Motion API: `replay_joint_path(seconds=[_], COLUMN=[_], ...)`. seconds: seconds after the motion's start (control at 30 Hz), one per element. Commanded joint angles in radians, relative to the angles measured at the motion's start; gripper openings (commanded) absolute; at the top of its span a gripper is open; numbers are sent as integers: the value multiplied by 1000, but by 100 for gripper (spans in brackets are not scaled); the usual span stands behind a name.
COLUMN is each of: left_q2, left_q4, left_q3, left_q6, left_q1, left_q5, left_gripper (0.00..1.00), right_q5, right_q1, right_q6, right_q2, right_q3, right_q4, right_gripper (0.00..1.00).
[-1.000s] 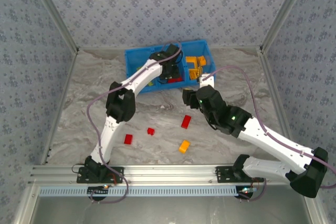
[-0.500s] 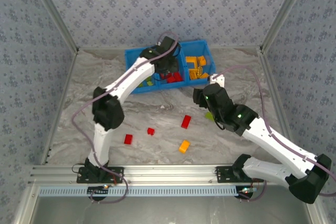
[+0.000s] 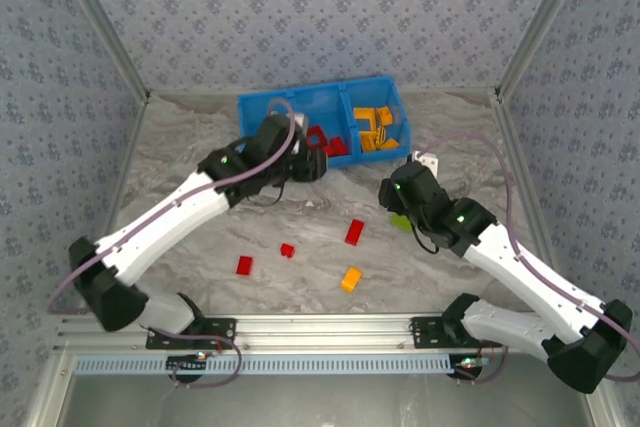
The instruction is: Sort the legos into containers by color
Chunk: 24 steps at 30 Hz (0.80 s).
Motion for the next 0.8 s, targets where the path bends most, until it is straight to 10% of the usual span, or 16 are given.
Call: replay_joint_path(seconds=[0.0, 0.23, 0.77], left_q2=[-129, -456, -682], left_q4=[52, -4, -31], left_q3=[-129, -466, -567], left_q6=[60, -3, -51], left_q1=[-53, -125, -124], left_q5=[146, 108, 40], left_gripper=[57, 60, 63], right_q5=[-94, -209, -396], right_q1=[89, 365, 354], right_q6=[229, 668, 850], right_q2=[58, 210, 455], right_q3=[-52, -144, -162], right_q4=[-129, -106, 67], right_gripper=[58, 69, 65])
